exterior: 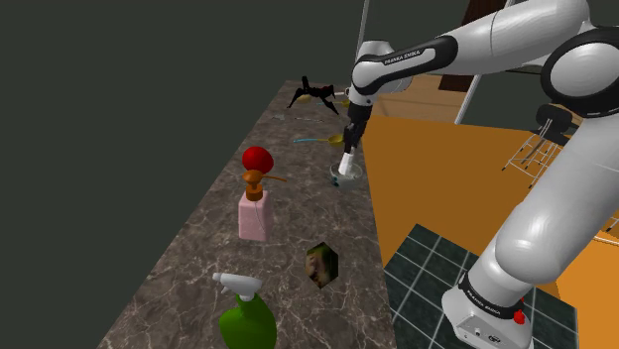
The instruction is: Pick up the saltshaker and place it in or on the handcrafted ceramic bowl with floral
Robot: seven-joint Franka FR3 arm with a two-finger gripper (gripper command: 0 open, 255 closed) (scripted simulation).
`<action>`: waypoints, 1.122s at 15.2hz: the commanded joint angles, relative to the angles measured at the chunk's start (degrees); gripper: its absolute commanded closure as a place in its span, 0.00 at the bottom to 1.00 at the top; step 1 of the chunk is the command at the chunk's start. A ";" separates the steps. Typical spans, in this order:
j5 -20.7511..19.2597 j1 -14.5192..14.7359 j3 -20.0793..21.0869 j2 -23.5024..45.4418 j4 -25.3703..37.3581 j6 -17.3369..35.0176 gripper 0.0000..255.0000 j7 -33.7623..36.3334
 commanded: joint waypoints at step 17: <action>-0.42 -0.21 -0.20 -1.52 5.61 -7.11 0.00 0.27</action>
